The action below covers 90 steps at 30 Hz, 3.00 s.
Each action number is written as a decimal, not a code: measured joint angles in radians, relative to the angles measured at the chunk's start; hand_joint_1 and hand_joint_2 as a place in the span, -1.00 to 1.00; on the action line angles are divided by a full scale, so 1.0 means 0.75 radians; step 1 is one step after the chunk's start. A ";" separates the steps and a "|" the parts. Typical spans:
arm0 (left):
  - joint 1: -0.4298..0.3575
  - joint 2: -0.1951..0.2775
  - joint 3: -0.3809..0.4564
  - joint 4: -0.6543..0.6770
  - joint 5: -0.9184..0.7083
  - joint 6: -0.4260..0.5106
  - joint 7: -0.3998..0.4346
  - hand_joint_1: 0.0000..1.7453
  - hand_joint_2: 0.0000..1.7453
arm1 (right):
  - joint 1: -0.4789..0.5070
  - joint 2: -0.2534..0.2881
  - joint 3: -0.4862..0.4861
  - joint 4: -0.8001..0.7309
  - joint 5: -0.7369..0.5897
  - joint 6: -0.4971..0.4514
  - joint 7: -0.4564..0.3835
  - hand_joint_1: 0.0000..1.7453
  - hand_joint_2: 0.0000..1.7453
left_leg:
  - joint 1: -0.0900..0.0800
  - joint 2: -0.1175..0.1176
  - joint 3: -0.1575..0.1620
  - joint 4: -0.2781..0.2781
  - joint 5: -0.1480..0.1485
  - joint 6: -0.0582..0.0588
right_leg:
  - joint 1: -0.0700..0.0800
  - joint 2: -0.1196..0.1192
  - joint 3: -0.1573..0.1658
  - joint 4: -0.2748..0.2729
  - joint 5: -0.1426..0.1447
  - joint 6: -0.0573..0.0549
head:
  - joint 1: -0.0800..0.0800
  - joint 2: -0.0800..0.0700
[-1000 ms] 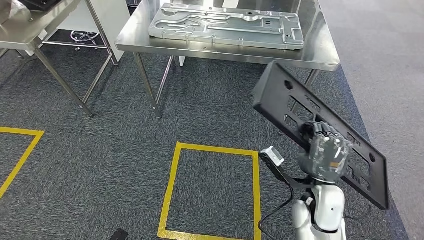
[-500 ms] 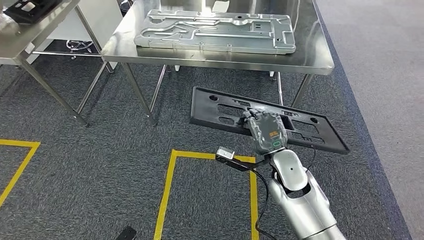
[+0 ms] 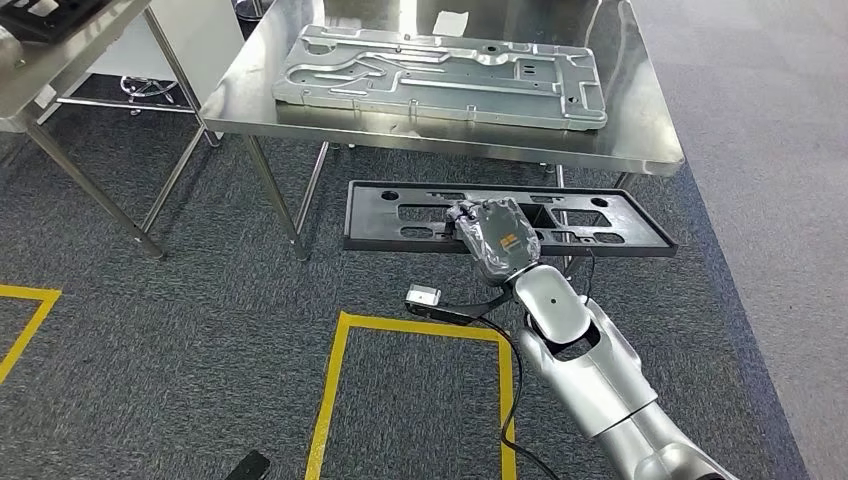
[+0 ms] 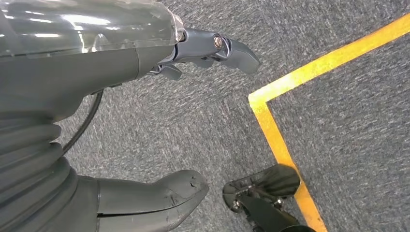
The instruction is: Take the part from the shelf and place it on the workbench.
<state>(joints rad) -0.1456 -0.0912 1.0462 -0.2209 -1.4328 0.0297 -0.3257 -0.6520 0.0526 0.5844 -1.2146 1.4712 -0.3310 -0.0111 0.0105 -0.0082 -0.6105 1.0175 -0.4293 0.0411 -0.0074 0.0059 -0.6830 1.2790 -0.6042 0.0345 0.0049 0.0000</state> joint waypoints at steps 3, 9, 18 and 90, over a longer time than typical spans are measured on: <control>0.002 0.000 -0.005 0.000 0.003 -0.005 0.006 -1.00 1.00 | -0.051 -0.001 0.043 0.028 0.034 0.056 0.000 1.00 1.00 | 0.000 -0.001 0.039 0.000 -0.031 -0.005 | -0.004 -0.001 -0.032 -0.063 0.063 -0.004 | 0.000 0.000; 0.000 -0.005 -0.023 0.000 0.006 -0.011 0.013 -1.00 1.00 | -0.136 -0.010 0.134 0.069 0.086 0.087 0.001 1.00 1.00 | -0.003 -0.002 0.094 -0.002 -0.064 -0.049 | 0.013 -0.006 0.071 -0.366 0.236 -0.055 | -0.002 0.000; 0.009 -0.004 -0.029 0.000 0.010 -0.011 0.014 -1.00 1.00 | -0.143 -0.014 0.181 0.109 0.046 0.108 0.000 1.00 1.00 | 0.004 0.003 -0.122 0.300 -0.156 -0.079 | 0.005 0.000 0.179 -0.379 0.182 -0.082 | -0.015 0.000; 0.021 0.030 -0.082 0.002 0.025 -0.024 0.044 -1.00 1.00 | -0.268 -0.109 0.037 0.491 0.097 -0.105 0.039 1.00 1.00 | -0.002 0.001 -0.037 -0.021 0.060 -0.017 | 0.013 0.006 0.160 -0.209 0.089 -0.030 | -0.002 0.000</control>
<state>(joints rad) -0.1297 -0.0688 0.9848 -0.2197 -1.4141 0.0114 -0.2930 -0.8532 -0.0293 0.6124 -0.8465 1.5439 -0.4094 0.0179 0.0090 -0.0073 -0.6380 1.0017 -0.3840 0.0286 0.0020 0.0106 -0.5633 1.1225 -0.5377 0.0117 0.0030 0.0000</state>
